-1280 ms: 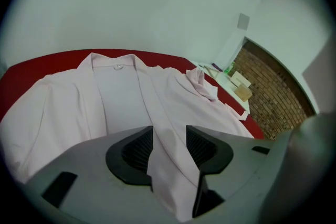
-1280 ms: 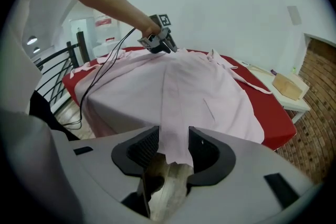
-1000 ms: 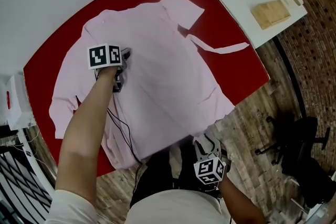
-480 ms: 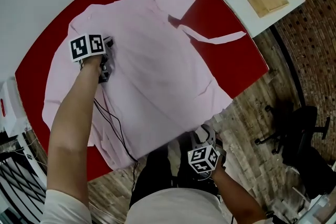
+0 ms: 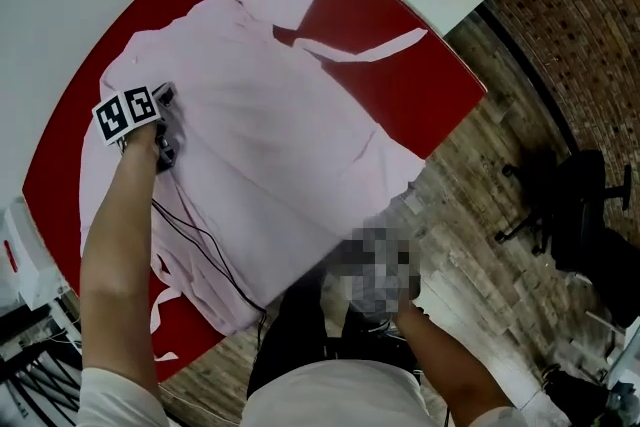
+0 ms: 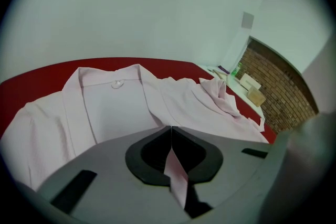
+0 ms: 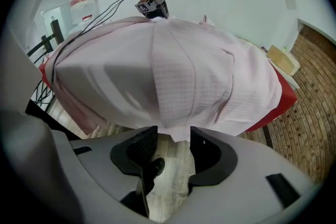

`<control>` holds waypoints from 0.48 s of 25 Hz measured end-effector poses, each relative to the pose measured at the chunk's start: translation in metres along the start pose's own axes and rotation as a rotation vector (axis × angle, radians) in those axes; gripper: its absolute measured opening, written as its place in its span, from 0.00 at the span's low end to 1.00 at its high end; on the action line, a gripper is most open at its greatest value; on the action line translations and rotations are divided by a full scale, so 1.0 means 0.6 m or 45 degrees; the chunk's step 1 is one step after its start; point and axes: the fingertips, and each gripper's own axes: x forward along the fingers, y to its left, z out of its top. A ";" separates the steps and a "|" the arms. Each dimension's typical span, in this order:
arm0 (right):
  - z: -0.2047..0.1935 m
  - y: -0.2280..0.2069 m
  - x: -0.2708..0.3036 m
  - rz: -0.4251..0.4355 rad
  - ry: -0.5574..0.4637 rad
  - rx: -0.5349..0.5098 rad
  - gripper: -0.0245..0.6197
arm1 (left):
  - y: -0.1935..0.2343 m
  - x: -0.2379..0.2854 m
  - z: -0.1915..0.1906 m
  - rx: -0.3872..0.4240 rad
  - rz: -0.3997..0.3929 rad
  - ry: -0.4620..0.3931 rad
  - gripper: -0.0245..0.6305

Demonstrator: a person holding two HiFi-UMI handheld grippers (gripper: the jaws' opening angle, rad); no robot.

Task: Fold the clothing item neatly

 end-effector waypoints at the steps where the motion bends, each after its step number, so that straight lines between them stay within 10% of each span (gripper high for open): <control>1: -0.004 0.002 0.006 -0.020 0.001 0.022 0.31 | 0.000 0.002 0.000 0.020 0.003 0.004 0.05; 9: -0.010 -0.023 0.037 -0.192 -0.050 0.132 0.29 | -0.022 0.014 -0.005 0.134 0.009 -0.013 0.05; 12: -0.022 -0.028 0.027 -0.212 -0.025 0.157 0.08 | -0.038 0.024 -0.016 0.158 -0.027 0.003 0.05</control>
